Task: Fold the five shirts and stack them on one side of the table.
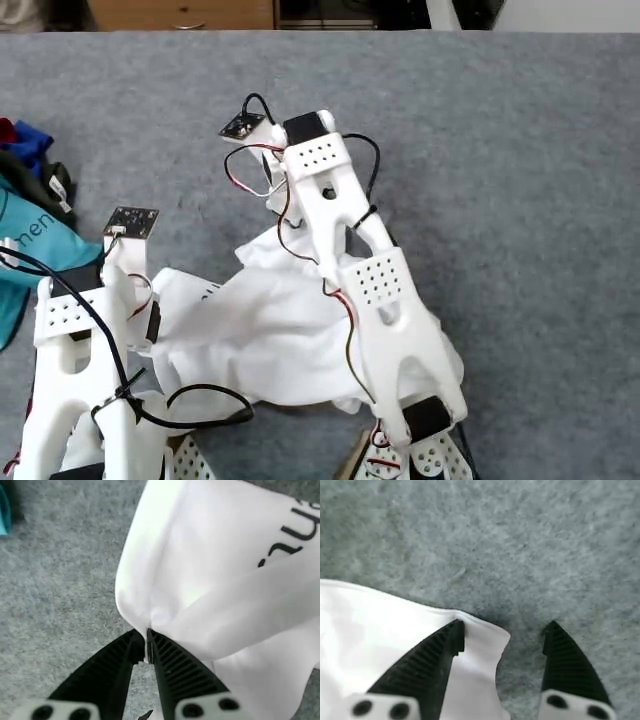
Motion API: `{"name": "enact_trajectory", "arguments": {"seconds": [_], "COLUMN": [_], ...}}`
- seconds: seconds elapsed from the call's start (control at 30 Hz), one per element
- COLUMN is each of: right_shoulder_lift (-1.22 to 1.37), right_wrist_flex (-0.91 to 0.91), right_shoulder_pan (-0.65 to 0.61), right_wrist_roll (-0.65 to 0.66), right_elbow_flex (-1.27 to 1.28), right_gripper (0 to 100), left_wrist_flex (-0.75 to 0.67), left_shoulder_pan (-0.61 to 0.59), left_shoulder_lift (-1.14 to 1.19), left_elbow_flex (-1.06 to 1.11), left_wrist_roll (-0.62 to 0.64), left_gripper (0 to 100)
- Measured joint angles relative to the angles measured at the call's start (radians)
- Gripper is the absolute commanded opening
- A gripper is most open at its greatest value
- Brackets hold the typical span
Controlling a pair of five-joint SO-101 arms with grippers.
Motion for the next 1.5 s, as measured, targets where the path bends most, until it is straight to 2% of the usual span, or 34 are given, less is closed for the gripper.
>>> {"name": "enact_trajectory", "arguments": {"seconds": [0.1,0.33,0.47,0.73,0.9,1.1,1.5], "right_shoulder_lift": [0.0,-0.002,-0.002,-0.002,-0.051,-0.347,-1.117], "right_wrist_flex": [0.0,-0.002,-0.002,-0.002,0.0,0.0,0.003], "right_shoulder_pan": [0.006,0.009,0.009,0.023,0.057,0.087,0.087], "right_wrist_roll": [0.0,-0.002,-0.002,-0.064,-0.069,-0.061,-0.044], "right_elbow_flex": [-0.005,0.0,0.0,0.008,-0.008,-0.014,-0.034], "right_gripper": [9.0,8.2,0.1,0.4,0.4,0.4,0.4], "left_wrist_flex": [0.0,0.0,0.0,0.006,0.066,0.193,0.331], "left_shoulder_pan": [0.0,0.0,0.0,0.0,0.0,0.0,0.0], "left_shoulder_lift": [0.0,0.0,0.0,0.0,0.0,0.0,0.0], "left_elbow_flex": [0.0,0.0,0.0,-0.005,-0.129,-0.397,-0.951], "left_wrist_roll": [0.0,0.0,0.0,0.0,0.0,0.048,0.262], "left_gripper": [2,2,2,2,2,2,2]}}
